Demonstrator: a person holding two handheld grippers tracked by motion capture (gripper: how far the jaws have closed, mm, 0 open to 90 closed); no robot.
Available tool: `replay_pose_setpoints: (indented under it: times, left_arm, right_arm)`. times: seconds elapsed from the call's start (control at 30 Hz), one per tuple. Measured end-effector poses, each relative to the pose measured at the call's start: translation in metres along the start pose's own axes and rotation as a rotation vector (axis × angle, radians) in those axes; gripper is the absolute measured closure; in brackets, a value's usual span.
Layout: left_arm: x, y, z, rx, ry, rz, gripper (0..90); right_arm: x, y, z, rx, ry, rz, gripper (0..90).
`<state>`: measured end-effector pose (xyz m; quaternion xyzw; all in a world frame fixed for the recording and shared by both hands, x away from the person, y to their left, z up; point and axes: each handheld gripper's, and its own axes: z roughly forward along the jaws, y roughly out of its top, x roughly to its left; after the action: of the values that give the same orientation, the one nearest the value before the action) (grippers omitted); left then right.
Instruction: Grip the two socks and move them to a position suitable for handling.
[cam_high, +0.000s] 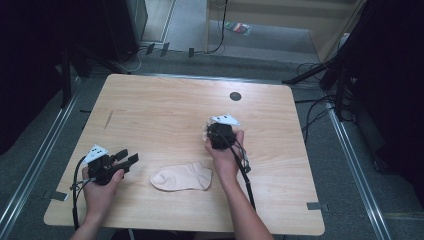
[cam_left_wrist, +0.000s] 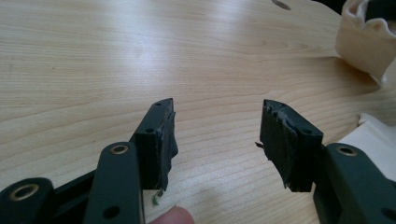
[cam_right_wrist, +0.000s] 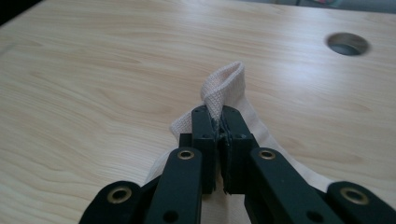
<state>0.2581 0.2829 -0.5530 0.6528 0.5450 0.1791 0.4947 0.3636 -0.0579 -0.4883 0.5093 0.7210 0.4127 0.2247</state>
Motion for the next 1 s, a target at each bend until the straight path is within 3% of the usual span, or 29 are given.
replay_pose_setpoints:
  times: [0.2, 0.37, 0.5, 0.57, 0.77, 1.0]
  left_arm:
    - [0.001, 0.0, 0.0, 0.0, -0.004, -0.005, 45.8]
    - [0.001, 0.0, 0.0, 0.0, -0.006, -0.007, 45.8]
    - [0.001, 0.0, 0.0, 0.001, -0.008, -0.007, 45.7]
    - [0.001, 0.0, 0.0, 0.001, -0.007, -0.005, 45.7]
    - [0.001, 0.0, 0.0, 0.005, -0.004, -0.007, 45.7]
    - [0.0, 0.0, 0.001, 0.009, -0.004, -0.006, 45.7]
  right_arm:
    - [0.045, 0.012, 0.009, -0.013, 0.125, -0.02, 86.6]
    - [0.076, 0.018, 0.01, -0.044, 0.288, 0.002, 85.5]
    - [0.08, 0.021, 0.007, -0.102, 0.456, 0.089, 84.9]
    - [0.074, 0.021, 0.007, -0.117, 0.49, 0.124, 84.1]
    - [0.031, 0.005, 0.015, -0.094, 0.406, 0.195, 84.2]
    - [-0.025, -0.025, 0.025, -0.002, 0.27, 0.259, 79.2]
